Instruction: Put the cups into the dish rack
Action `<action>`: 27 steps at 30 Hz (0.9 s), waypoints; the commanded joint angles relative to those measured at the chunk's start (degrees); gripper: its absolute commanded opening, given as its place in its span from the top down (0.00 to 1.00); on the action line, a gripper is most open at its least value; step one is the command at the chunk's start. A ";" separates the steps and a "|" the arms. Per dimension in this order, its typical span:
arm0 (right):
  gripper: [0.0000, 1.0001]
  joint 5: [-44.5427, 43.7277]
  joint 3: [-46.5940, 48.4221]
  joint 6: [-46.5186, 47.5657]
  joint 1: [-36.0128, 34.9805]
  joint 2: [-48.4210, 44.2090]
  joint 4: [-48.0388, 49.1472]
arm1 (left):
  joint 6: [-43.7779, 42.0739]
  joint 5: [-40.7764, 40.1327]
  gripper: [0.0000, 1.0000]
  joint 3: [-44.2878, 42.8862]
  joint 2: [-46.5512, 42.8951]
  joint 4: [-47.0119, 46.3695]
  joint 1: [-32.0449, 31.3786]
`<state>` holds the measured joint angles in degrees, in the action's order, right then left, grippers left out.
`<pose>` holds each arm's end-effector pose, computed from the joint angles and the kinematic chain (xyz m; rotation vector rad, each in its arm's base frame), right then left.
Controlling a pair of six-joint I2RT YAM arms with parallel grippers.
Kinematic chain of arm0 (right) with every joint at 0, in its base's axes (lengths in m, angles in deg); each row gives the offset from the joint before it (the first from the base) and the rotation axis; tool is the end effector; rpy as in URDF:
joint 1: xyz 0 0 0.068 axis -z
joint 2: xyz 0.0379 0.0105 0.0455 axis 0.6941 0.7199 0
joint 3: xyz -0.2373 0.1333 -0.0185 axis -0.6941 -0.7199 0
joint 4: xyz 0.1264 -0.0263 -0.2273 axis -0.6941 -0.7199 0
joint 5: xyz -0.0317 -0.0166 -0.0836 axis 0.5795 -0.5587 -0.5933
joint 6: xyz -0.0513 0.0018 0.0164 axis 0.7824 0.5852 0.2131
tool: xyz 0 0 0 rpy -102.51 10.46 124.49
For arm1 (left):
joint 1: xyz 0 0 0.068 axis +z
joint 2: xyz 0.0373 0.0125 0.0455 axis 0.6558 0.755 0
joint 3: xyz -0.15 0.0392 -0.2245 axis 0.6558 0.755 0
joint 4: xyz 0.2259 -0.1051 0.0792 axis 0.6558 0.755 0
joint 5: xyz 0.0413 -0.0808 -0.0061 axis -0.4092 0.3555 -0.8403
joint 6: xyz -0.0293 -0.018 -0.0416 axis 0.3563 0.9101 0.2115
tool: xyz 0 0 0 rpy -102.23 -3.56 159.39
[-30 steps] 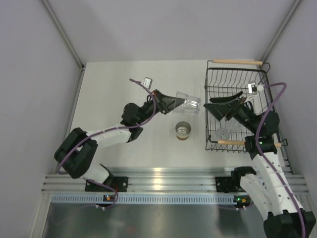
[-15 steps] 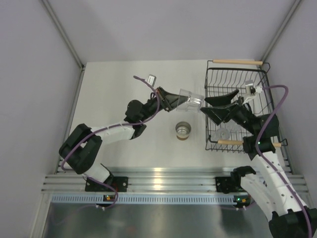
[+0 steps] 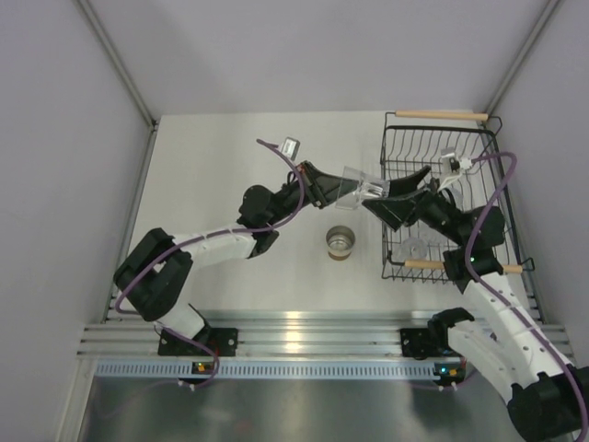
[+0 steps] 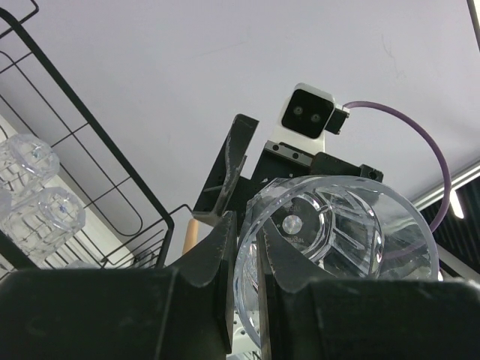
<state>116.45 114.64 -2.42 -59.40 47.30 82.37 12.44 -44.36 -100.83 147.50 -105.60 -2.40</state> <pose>0.1594 0.0686 0.3476 -0.3066 1.3727 1.3961 0.2337 -0.2397 0.3046 0.0454 1.4216 -2.0070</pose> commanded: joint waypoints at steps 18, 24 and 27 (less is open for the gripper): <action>0.68 -3.83 0.69 6.66 -4.24 0.04 -0.75 | 0.48 -1.14 1.00 -2.35 2.51 -6.83 -1.80; 1.00 -5.94 0.60 8.42 -4.42 -0.48 -3.12 | 0.04 -1.41 0.99 -0.95 2.07 -6.83 -1.80; 1.00 -7.08 0.34 9.12 -4.51 -1.19 -3.83 | -0.58 -2.02 0.81 -0.15 1.28 -6.83 -1.80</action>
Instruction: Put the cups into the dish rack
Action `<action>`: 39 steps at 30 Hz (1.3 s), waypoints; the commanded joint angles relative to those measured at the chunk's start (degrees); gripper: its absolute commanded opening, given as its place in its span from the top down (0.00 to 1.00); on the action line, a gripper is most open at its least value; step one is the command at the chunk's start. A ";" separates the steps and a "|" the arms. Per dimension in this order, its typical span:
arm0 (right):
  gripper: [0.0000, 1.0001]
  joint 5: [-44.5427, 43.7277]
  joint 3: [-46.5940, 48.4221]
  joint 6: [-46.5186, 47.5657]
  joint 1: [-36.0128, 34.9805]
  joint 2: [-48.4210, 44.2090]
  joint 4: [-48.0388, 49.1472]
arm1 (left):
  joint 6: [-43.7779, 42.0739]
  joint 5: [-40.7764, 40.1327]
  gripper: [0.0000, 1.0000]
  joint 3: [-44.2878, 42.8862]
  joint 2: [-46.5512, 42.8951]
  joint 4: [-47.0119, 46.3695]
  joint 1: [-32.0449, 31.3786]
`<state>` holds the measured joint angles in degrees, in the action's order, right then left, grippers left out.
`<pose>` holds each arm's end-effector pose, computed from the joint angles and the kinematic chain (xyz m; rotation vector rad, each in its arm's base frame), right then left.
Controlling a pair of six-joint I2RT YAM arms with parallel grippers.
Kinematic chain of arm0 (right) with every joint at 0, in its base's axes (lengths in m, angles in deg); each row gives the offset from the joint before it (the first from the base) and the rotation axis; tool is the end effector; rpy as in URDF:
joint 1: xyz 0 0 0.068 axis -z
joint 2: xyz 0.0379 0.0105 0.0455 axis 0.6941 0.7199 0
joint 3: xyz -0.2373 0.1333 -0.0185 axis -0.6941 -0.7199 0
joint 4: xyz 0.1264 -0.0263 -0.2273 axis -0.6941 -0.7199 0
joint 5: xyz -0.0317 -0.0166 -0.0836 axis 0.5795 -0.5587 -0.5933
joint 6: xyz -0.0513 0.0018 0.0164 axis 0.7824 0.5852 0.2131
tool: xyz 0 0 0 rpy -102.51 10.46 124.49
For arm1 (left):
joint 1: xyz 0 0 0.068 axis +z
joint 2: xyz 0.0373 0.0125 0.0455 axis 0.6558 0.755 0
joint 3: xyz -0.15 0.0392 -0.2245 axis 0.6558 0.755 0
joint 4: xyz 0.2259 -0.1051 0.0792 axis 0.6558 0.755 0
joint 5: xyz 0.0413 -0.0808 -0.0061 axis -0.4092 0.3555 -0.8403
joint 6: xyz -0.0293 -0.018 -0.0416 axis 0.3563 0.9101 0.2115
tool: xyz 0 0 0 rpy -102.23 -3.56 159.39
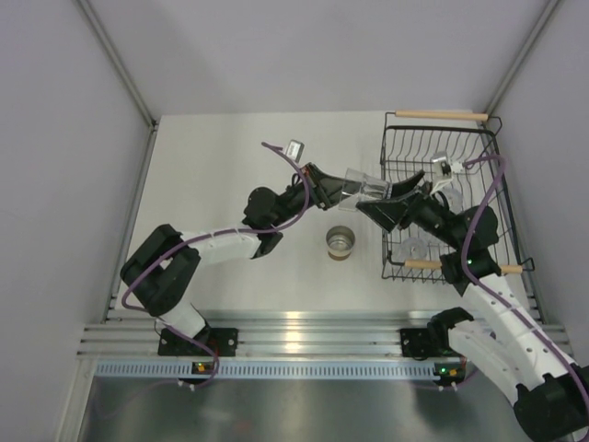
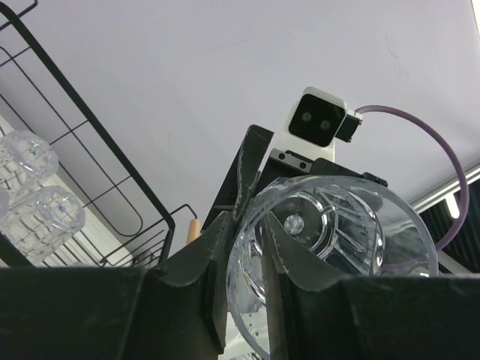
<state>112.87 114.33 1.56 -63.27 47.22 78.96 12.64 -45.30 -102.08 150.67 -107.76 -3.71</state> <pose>0.1583 0.0788 0.3408 -0.3131 1.4034 1.3708 0.2359 -0.2520 0.2976 0.0433 1.4176 -2.0227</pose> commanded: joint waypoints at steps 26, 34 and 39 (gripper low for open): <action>1.00 -22.10 9.32 22.70 -0.73 -11.20 -29.73 | -10.52 -8.01 0.50 21.22 -18.58 6.44 6.01; 1.00 -36.71 17.34 31.25 -0.47 -10.24 -45.15 | -26.07 -19.09 0.49 21.40 -38.60 33.98 6.02; 1.00 -47.08 21.20 31.60 -0.20 -5.69 -52.26 | -30.13 -24.98 0.43 21.66 -47.32 45.32 6.10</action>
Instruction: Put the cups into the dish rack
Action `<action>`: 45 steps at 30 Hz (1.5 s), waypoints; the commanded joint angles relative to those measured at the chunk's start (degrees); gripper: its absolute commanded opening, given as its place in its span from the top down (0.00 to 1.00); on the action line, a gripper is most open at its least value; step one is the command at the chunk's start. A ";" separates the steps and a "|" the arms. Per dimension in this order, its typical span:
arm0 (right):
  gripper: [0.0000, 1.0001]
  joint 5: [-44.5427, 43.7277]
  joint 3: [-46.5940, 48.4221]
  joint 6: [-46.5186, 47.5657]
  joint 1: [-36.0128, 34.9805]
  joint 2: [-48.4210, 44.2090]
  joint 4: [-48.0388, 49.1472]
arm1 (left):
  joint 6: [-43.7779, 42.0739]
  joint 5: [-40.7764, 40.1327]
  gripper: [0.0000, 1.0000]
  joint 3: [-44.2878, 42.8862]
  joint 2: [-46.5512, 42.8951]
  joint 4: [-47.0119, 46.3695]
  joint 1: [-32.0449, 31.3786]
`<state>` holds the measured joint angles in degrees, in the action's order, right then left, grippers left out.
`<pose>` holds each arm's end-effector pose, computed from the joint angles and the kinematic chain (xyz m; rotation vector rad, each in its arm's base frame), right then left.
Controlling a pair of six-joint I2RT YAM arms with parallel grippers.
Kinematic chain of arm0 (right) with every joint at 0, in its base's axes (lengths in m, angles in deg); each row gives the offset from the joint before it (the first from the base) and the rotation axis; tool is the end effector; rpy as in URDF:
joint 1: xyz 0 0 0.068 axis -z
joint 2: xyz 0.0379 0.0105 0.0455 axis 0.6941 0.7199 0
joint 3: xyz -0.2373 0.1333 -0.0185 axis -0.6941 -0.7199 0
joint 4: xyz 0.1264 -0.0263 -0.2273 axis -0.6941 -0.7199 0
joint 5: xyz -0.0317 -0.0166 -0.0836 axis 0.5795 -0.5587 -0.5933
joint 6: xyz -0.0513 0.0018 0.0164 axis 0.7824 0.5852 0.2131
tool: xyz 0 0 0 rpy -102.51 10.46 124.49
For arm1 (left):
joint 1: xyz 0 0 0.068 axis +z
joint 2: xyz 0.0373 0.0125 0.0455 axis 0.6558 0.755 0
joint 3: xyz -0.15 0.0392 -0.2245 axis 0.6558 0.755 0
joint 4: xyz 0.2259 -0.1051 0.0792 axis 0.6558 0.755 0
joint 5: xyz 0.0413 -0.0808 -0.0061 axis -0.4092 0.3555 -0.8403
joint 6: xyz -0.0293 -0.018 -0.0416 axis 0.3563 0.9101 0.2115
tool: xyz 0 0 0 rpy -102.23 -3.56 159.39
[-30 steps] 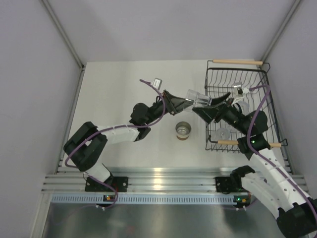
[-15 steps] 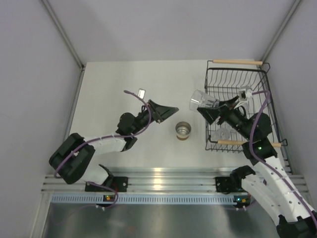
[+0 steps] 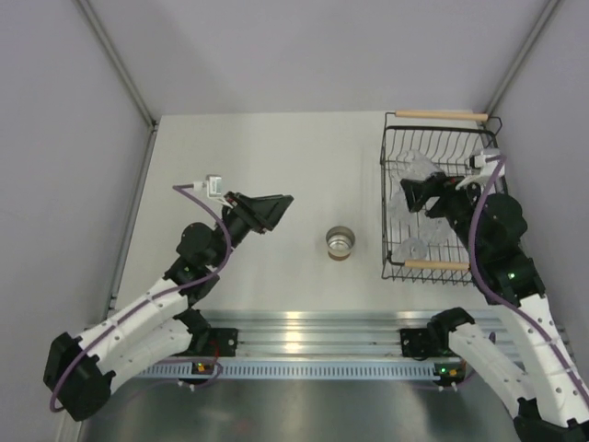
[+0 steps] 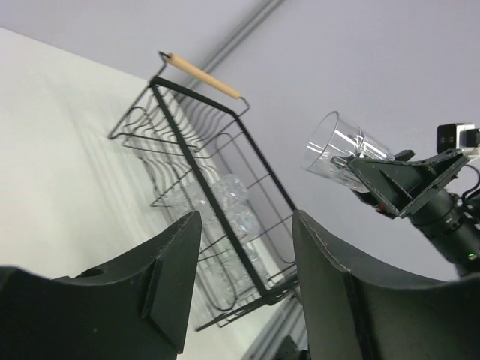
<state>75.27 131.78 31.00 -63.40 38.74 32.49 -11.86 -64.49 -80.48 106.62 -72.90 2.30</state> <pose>0.1260 0.0449 0.3834 -0.0414 1.6082 0.5050 0.1558 -0.1268 0.3028 -0.1162 1.4549 -1.3391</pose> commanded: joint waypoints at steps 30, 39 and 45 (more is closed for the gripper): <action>1.00 -18.28 13.26 5.85 21.90 24.08 -17.05 | -10.64 -12.66 0.40 0.51 -14.28 24.72 0.09; 1.00 -20.05 9.75 6.21 28.14 22.75 -22.06 | -8.35 -10.37 0.40 2.00 -12.08 20.33 0.09; 1.00 -18.74 6.76 5.85 31.74 25.13 -21.89 | -8.27 -9.23 0.41 1.21 -11.11 20.06 0.09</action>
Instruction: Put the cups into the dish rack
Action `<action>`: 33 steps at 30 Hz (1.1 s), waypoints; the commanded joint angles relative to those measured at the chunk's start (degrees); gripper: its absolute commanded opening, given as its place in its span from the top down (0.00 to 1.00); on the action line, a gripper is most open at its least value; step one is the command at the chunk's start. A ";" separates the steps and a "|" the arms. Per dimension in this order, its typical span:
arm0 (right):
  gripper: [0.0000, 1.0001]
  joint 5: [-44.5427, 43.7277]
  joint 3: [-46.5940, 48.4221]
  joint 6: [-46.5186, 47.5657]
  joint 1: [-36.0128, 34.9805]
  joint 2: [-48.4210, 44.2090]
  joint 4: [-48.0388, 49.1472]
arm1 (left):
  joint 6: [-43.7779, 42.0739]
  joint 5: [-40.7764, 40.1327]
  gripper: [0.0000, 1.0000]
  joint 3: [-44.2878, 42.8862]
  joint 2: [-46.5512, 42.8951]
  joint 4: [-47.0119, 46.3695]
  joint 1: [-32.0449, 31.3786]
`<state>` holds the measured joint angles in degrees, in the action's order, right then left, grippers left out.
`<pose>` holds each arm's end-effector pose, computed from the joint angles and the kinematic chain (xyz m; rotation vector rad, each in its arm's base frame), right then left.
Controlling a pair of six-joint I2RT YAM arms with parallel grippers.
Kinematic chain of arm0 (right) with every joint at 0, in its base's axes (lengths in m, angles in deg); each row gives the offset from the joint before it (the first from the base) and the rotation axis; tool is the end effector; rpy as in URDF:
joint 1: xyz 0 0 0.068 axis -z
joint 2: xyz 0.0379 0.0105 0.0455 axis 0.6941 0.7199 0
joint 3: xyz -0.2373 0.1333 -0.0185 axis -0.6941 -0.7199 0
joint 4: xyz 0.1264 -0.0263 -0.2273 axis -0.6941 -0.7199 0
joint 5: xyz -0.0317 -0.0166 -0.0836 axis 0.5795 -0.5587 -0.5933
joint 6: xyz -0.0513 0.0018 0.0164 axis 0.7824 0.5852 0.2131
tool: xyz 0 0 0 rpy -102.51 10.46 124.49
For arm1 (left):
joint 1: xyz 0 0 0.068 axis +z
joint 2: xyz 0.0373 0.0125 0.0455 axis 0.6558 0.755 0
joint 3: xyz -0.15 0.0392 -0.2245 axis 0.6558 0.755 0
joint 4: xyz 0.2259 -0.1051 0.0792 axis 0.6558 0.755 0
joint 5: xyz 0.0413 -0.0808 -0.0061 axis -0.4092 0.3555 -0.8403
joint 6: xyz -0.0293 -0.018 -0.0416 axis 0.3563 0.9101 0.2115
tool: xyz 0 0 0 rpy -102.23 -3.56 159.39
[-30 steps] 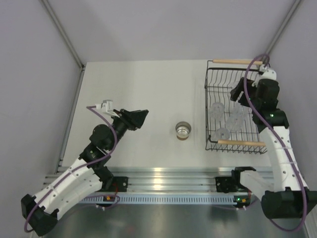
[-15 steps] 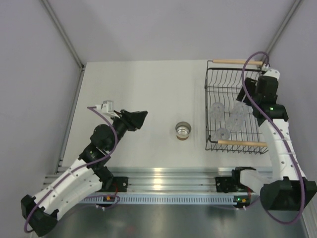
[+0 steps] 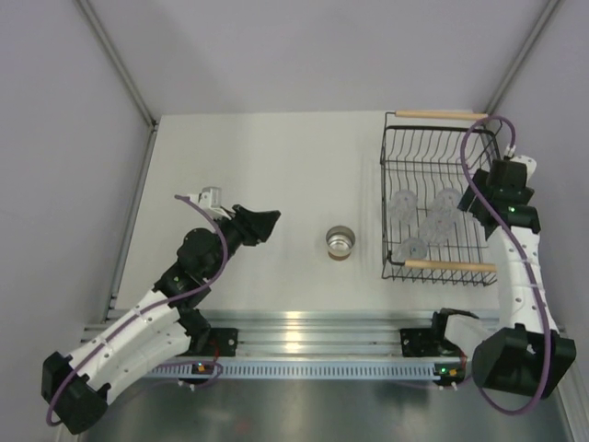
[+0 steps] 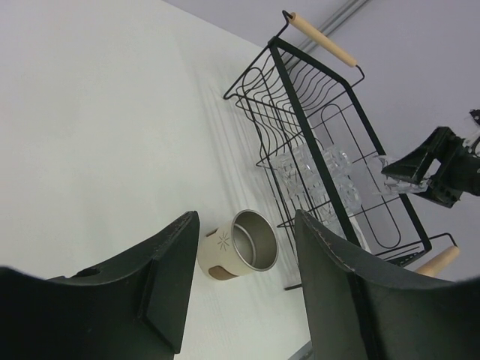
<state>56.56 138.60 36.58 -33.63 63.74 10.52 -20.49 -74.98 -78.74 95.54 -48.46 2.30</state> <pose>0.2107 -0.0496 0.3168 0.5897 2.1899 -0.3494 0.1368 -0.1033 0.2778 -0.1691 1.6730 -0.9805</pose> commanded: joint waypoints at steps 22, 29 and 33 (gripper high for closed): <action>1.00 7.54 -3.32 -1.21 3.91 11.11 3.68 | 0.98 0.74 0.41 -0.10 -2.84 -3.24 0.09; 1.00 7.63 -3.75 -1.92 3.82 12.87 5.61 | 0.98 0.30 0.41 -0.19 -3.37 -2.62 0.09; 1.00 7.98 -4.63 -2.36 3.65 13.66 6.84 | 0.81 0.30 0.41 -0.63 -3.29 -1.92 0.09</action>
<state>64.08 134.44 35.18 -30.33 76.96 12.97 -19.51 -74.17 -78.63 92.85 -49.27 2.30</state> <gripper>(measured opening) 0.730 0.589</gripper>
